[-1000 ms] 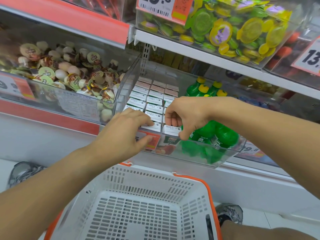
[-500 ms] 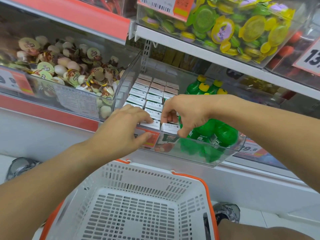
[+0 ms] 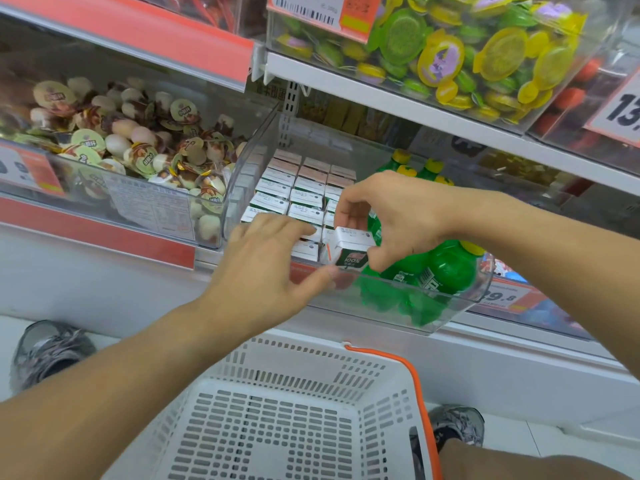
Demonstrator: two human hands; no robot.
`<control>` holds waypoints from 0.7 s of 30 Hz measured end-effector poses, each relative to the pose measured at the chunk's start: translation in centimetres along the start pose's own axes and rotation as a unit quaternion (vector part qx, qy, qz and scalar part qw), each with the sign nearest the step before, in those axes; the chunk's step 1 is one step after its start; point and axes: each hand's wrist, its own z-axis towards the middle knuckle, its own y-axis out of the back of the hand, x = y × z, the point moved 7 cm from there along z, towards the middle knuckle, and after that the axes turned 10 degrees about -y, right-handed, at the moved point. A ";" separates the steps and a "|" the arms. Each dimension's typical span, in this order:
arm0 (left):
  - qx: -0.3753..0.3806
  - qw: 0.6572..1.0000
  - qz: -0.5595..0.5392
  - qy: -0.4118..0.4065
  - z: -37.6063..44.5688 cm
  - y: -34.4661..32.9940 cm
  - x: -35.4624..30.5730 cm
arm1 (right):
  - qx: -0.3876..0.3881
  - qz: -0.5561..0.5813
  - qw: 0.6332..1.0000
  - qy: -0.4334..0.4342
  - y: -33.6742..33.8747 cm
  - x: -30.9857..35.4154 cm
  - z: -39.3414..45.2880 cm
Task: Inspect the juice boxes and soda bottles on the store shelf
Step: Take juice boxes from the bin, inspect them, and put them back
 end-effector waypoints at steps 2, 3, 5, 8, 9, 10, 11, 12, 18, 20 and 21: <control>-0.019 0.999 -0.033 -0.008 0.6 -0.5 -1.3 | -0.020 0.040 0.999 0.009 1.0 0.0 -0.7; -0.031 0.998 -0.058 -0.009 1.0 -0.5 -1.7 | -0.026 0.063 0.998 0.014 1.4 -0.1 -1.1; -0.070 0.991 -0.112 -0.009 1.6 -0.1 -2.0 | -0.053 0.109 0.992 0.029 1.8 -0.2 -2.2; -0.130 0.974 -0.186 -0.018 1.6 0.8 -2.0 | -0.132 0.208 0.968 0.047 1.8 -1.2 -4.1; -0.151 0.966 -0.208 -0.018 1.5 1.3 -2.1 | -0.164 0.265 0.949 0.046 1.7 -1.6 -4.9; -0.173 0.957 -0.234 -0.012 1.3 1.8 -2.2 | -0.199 0.325 0.924 0.037 1.3 -2.0 -5.8; -0.191 0.945 -0.267 -0.004 1.1 2.2 -2.4 | -0.230 0.380 0.896 0.019 0.6 -2.4 -6.5; -0.204 0.932 -0.300 0.006 0.9 2.5 -2.6 | -0.252 0.430 0.867 -0.001 -0.4 -2.7 -7.2; -0.139 0.876 -0.452 0.097 -0.7 0.7 -3.8 | -0.181 0.682 0.705 -0.071 -7.4 -1.2 -9.2; -0.096 0.874 -0.460 0.127 -1.0 -0.4 -3.6 | -0.115 0.724 0.672 -0.103 -9.1 -0.7 -9.3; -0.079 0.875 -0.458 0.134 -1.0 -0.8 -3.5 | -0.085 0.730 0.670 -0.108 -9.6 -0.5 -9.3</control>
